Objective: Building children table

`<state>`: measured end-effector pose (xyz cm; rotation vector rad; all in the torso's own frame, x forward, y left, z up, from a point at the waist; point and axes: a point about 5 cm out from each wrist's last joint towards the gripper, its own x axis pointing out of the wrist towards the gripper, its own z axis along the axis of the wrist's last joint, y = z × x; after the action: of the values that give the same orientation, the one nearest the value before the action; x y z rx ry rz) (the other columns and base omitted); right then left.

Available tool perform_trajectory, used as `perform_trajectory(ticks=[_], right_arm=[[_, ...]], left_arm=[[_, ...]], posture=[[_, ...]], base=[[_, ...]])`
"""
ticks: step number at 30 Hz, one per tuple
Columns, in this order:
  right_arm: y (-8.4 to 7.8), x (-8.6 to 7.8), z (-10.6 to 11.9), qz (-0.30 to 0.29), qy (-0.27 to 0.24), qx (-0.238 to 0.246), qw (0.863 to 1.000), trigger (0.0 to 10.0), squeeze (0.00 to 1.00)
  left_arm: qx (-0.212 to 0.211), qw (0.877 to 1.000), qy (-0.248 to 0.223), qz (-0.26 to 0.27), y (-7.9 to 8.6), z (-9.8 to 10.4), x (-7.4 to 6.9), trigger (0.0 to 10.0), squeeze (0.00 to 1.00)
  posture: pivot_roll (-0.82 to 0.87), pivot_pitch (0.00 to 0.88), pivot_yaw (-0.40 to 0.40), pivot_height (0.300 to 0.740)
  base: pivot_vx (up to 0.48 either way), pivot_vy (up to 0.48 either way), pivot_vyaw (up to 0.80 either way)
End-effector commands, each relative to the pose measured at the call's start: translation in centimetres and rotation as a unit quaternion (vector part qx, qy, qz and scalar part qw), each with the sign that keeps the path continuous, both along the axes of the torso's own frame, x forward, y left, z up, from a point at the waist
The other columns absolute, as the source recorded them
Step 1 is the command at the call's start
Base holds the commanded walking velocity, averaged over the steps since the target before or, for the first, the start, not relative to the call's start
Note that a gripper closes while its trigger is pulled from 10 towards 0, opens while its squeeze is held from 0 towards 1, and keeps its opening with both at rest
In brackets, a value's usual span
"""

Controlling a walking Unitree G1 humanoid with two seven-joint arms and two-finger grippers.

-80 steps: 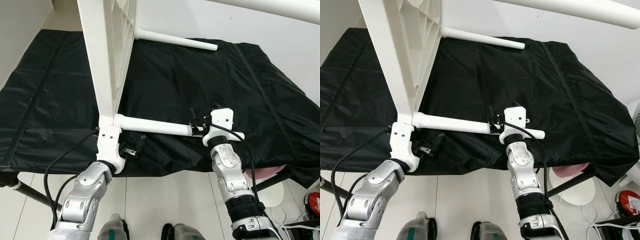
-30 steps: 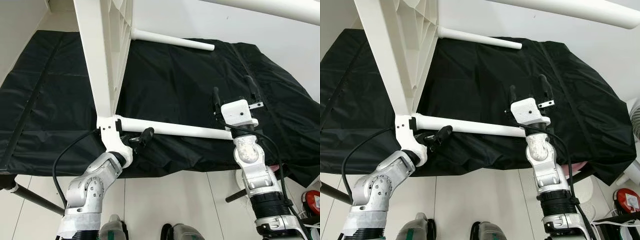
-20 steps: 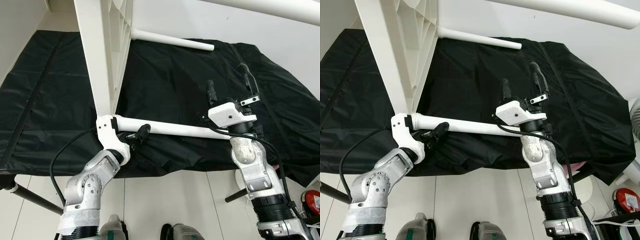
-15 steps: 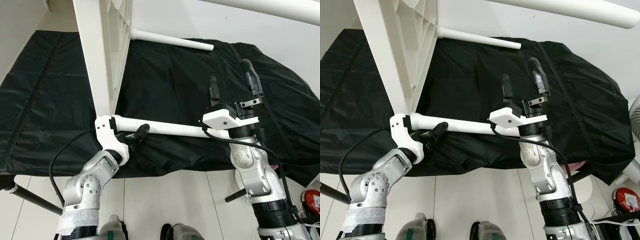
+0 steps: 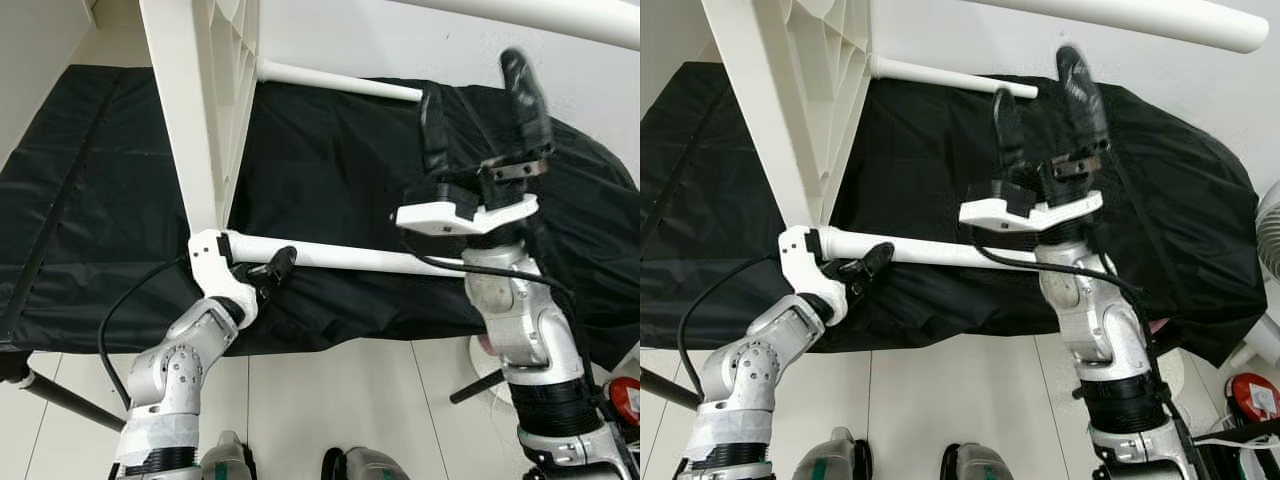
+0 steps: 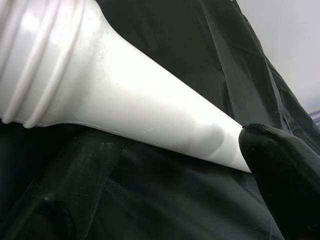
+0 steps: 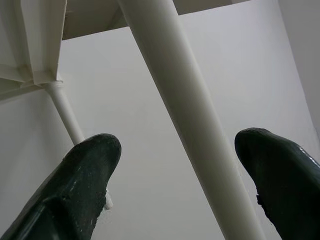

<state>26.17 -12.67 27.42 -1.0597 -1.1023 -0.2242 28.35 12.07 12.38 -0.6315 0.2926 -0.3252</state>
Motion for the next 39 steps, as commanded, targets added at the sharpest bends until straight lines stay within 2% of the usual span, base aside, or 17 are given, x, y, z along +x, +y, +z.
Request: perform_trajectory(ticks=[1,7,14,23,26,32,34,36,39], right_arm=[[-0.3,0.0,0.2,-0.005,0.000,-0.005,1.000,10.0,0.00],[1.0,0.9,2.8,0.003,-0.010,-0.013,1.000,10.0,0.00],[1.1,1.2,4.0,0.003,-0.013,-0.014,1.000,10.0,0.00],[1.2,1.9,4.7,0.011,0.018,-0.009,1.000,10.0,0.00],[1.2,2.5,5.0,0.007,0.046,-0.016,0.999,10.0,0.00],[1.0,2.9,5.9,0.001,0.052,-0.024,0.998,10.0,0.00],[0.8,3.3,7.4,-0.010,0.048,-0.034,0.998,10.0,0.00],[0.8,3.3,7.4,-0.010,0.048,-0.034,0.998,10.0,0.00],[0.6,3.7,8.7,-0.022,0.052,-0.046,0.997,10.0,0.00]], left_arm=[[0.009,0.999,0.028,0.015,0.1,-0.7,0.1,10.0,0.00],[0.007,0.999,0.027,0.018,0.0,-0.7,0.1,10.0,0.00],[0.005,0.999,0.027,0.018,-0.1,-0.7,0.1,10.0,0.00],[0.006,1.000,0.025,0.018,-0.1,-0.6,0.3,10.0,0.00],[0.004,1.000,0.023,0.020,-0.1,-0.6,0.4,10.0,0.00],[0.003,1.000,0.023,0.020,-0.1,-0.5,0.5,10.0,0.00],[0.003,1.000,0.023,0.018,-0.2,-0.5,0.5,10.0,0.00],[0.003,1.000,0.023,0.018,-0.2,-0.5,0.5,10.0,0.00],[0.001,1.000,0.022,0.018,-0.3,-0.4,0.5,10.0,0.00]], posture=[[0.05,0.065,-0.052,0.740],[0.05,0.064,-0.057,0.740],[0.05,0.064,-0.057,0.740],[0.05,0.055,-0.055,0.740],[0.05,0.049,-0.054,0.740],[0.04,0.047,-0.044,0.740],[0.03,0.046,-0.041,0.740],[0.03,0.046,-0.041,0.740],[0.03,0.046,-0.040,0.740]], base=[[0.000,0.000,0.00],[0.000,0.000,0.00],[0.000,0.000,0.00],[0.000,0.000,0.00],[0.000,0.000,0.00],[0.000,0.000,0.00],[0.000,0.000,0.00],[0.000,0.000,0.00],[0.000,0.000,0.00]])
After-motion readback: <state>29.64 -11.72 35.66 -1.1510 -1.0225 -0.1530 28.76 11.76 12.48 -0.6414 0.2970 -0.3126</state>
